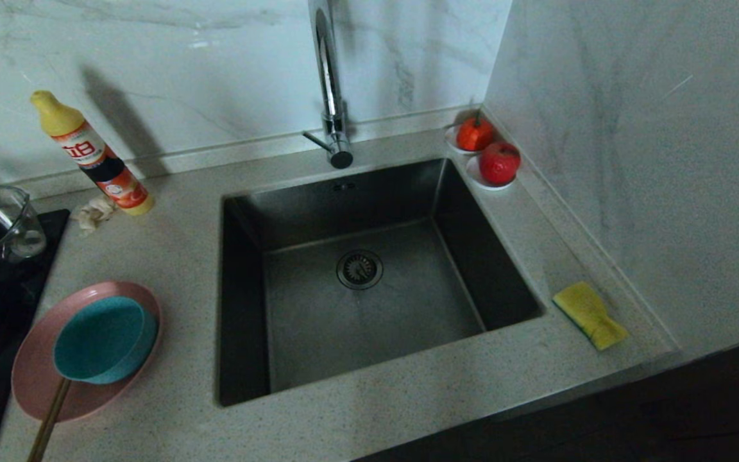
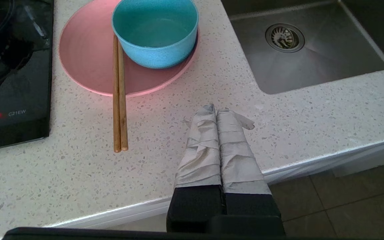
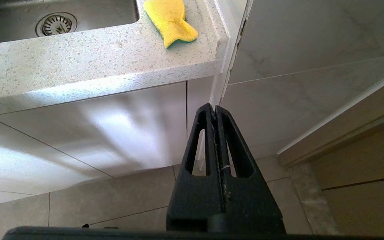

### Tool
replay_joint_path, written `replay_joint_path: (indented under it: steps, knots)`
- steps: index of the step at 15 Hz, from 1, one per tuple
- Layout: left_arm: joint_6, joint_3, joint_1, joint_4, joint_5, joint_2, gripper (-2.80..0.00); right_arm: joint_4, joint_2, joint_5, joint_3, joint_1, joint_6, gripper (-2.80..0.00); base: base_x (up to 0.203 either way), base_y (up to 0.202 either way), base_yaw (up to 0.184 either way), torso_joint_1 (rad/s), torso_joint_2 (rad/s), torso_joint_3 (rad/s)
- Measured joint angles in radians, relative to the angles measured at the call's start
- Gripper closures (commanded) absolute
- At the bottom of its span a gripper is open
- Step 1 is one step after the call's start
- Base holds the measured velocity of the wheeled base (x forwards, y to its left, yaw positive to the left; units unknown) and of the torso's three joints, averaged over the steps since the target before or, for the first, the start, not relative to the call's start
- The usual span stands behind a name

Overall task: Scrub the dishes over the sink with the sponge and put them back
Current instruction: Grab the dish soap

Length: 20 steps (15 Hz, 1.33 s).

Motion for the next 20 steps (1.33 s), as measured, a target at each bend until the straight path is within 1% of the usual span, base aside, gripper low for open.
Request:
replay_joint_path:
  steps: [13,16,20]
  knots:
    - [0.000,0.000,0.000,0.000,0.000,0.000,0.00,0.000,-0.001,0.000,0.000,0.000,-0.001,0.00,0.000,0.000,0.000,0.000,0.00,0.000]
    - [0.008,0.000,0.000,0.000,0.000,0.000,0.00,0.000,-0.001,0.000,0.000,0.000,0.000,0.00,0.000,0.000,0.000,0.000,0.00,0.000]
    - [-0.007,0.000,0.000,0.000,0.000,0.000,0.00,0.000,-0.001,0.000,0.000,0.000,-0.001,0.00,0.000,0.000,0.000,0.000,0.00,0.000]
